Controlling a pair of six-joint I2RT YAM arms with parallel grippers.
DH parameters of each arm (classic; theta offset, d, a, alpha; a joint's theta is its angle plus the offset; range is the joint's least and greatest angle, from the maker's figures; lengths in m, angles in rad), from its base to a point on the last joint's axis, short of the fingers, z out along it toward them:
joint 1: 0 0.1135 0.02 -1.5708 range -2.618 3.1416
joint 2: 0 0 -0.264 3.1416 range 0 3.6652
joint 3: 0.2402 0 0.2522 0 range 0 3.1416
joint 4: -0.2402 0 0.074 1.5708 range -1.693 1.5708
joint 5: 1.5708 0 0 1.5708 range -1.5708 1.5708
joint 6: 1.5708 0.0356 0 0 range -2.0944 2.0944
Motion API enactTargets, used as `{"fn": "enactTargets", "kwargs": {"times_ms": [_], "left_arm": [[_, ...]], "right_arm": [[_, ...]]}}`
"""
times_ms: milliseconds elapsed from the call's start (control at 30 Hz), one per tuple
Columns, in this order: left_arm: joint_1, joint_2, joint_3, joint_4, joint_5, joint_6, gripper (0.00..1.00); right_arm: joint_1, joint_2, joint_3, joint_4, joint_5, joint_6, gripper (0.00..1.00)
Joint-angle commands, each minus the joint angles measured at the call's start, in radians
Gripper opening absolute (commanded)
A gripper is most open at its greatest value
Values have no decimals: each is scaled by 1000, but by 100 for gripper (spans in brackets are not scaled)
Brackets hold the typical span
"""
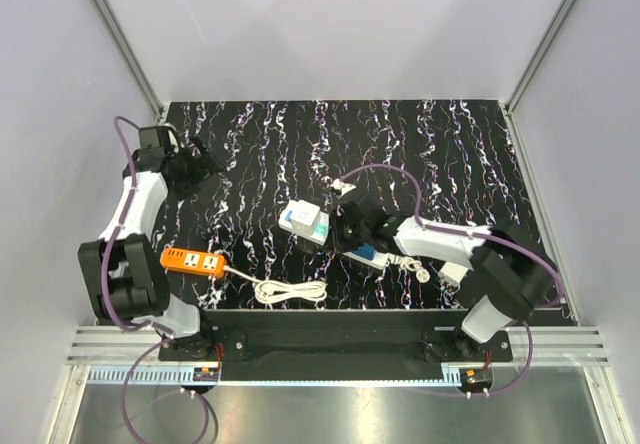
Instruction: Insert the plug
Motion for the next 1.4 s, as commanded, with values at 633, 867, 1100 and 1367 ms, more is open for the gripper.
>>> {"fn": "enactTargets", "kwargs": {"times_ms": [633, 867, 1100, 1367], "left_arm": [[-381, -294, -2, -71, -262, 211, 99], [-550, -380, -18, -91, -245, 233, 99], [-563, -499, -110, 21, -111, 193, 99], [-563, -483, -121, 44, 4, 199, 99]], "right_arm": [[-23, 187, 354, -92, 258, -184, 24], [-41, -97, 419, -480, 304, 116, 62], [-100, -431, 267, -880, 532, 460, 84], [-352, -556, 13, -1040, 537, 516, 100]]}}
